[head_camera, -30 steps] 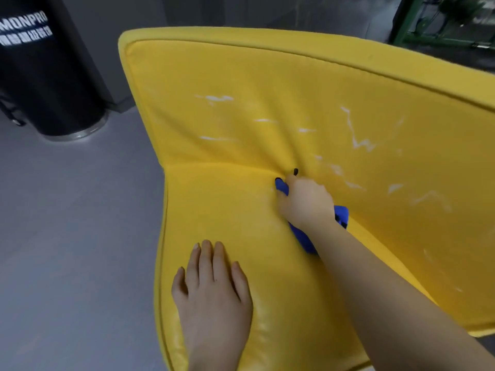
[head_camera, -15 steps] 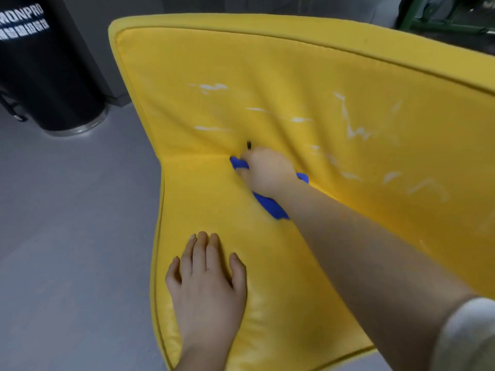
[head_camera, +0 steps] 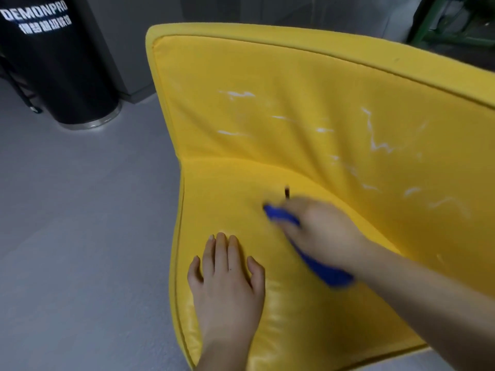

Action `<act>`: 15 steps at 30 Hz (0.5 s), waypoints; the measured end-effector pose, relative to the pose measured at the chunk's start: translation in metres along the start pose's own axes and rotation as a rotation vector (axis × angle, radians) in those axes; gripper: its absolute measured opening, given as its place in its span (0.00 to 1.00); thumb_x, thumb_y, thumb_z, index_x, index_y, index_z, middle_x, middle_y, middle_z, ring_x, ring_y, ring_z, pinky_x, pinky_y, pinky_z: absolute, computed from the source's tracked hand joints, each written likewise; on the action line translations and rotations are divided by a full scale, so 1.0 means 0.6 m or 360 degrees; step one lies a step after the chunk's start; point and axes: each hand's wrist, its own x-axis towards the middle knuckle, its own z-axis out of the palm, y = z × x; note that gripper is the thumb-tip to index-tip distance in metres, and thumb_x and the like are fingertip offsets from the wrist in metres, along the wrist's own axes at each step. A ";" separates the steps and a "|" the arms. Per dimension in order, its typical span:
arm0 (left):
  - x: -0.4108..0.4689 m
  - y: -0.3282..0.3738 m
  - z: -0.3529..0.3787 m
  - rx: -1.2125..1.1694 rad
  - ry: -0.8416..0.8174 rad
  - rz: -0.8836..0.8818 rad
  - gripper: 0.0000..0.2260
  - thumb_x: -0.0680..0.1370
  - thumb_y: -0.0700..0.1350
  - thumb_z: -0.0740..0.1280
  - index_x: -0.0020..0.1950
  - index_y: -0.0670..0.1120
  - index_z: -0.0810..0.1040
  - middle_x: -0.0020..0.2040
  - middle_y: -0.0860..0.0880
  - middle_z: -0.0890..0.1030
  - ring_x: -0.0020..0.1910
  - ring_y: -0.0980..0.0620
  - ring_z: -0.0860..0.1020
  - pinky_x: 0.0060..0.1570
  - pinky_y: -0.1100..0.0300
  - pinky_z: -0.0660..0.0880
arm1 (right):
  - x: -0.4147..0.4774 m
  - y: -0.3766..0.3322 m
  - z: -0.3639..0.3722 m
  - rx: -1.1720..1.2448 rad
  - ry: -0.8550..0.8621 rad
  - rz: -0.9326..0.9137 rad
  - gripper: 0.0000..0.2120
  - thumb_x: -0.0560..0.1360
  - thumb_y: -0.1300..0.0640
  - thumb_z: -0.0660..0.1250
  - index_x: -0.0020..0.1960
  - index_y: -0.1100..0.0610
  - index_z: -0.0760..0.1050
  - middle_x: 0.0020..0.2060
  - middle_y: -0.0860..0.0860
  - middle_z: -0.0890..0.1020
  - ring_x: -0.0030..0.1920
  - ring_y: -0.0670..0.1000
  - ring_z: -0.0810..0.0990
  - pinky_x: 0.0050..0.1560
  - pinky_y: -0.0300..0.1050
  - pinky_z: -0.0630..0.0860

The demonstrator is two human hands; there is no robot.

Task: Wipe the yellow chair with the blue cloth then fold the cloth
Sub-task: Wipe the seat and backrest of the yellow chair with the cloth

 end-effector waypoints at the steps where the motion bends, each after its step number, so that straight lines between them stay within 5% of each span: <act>1: -0.001 0.001 0.000 0.0004 0.0011 0.0003 0.23 0.77 0.53 0.56 0.64 0.42 0.80 0.66 0.45 0.78 0.69 0.45 0.73 0.64 0.42 0.67 | 0.052 0.014 0.003 -0.0069 0.0185 0.0099 0.12 0.79 0.47 0.59 0.55 0.53 0.74 0.50 0.52 0.78 0.48 0.60 0.79 0.43 0.53 0.74; 5: 0.000 0.004 0.000 -0.0003 0.0014 -0.0015 0.24 0.77 0.53 0.55 0.64 0.43 0.80 0.66 0.45 0.78 0.69 0.45 0.73 0.65 0.42 0.67 | 0.188 0.045 0.046 -0.0165 0.0136 0.0457 0.11 0.80 0.51 0.57 0.52 0.57 0.72 0.48 0.55 0.76 0.46 0.61 0.78 0.37 0.49 0.69; 9: 0.002 0.003 -0.003 0.0000 -0.0008 -0.0013 0.23 0.77 0.53 0.56 0.64 0.43 0.80 0.66 0.45 0.79 0.68 0.45 0.74 0.64 0.42 0.68 | 0.054 0.010 0.053 0.0093 0.0021 0.0169 0.09 0.77 0.48 0.60 0.49 0.52 0.75 0.46 0.52 0.79 0.48 0.58 0.78 0.45 0.50 0.73; 13: 0.002 -0.001 -0.008 0.0027 -0.0088 0.0002 0.24 0.77 0.53 0.56 0.66 0.44 0.79 0.67 0.45 0.77 0.69 0.46 0.73 0.64 0.42 0.68 | -0.084 -0.057 0.030 0.0237 -0.0438 0.0058 0.09 0.79 0.44 0.58 0.47 0.47 0.73 0.42 0.45 0.76 0.43 0.48 0.75 0.45 0.46 0.74; 15: 0.002 -0.001 -0.008 0.0022 -0.0086 0.0007 0.23 0.77 0.53 0.57 0.66 0.44 0.79 0.67 0.46 0.77 0.69 0.46 0.72 0.65 0.42 0.67 | -0.074 -0.058 0.014 0.0249 -0.0334 0.0061 0.09 0.79 0.45 0.58 0.50 0.47 0.74 0.44 0.45 0.77 0.45 0.48 0.77 0.46 0.47 0.74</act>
